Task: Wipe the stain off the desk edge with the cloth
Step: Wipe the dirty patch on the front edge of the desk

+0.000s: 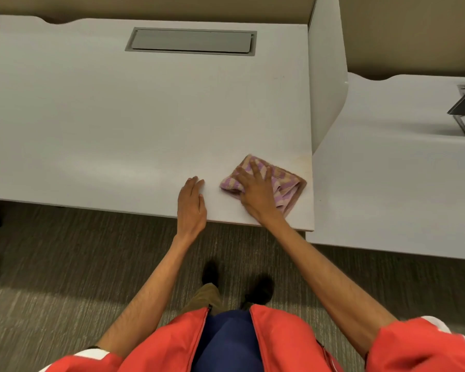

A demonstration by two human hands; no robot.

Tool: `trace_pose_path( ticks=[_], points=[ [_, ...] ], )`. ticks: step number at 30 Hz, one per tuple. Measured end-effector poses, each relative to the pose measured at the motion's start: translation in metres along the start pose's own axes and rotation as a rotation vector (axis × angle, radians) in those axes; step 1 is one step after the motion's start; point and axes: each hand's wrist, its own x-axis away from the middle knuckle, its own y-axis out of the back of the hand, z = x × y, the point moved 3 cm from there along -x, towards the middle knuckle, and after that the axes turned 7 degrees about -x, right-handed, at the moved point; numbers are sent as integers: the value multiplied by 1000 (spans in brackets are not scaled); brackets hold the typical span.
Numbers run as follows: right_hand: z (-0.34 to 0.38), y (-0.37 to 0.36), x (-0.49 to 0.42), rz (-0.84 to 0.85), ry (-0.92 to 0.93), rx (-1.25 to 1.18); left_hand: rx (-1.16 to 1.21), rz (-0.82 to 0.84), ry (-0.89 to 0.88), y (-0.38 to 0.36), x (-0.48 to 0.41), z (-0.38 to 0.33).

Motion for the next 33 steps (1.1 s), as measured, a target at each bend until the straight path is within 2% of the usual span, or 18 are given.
trace_pose_path(
  ticks=[3, 10, 18, 22, 33],
  points=[
    [23, -16, 7, 8, 69, 0, -19, -6, -18, 4, 5, 7],
    [-5, -6, 7, 8, 107, 100, -30, -26, 20, 0, 8, 4],
    [-74, 36, -4, -129, -280, 6, -4, -30, 74, -11, 8, -15],
    [-101, 55, -6, -185, -444, -46, -38, 23, 10, -19, 6, -27],
    [-91, 55, 12, -214, -550, -79, -118, 150, -193, -43, 9, -73]
  ],
)
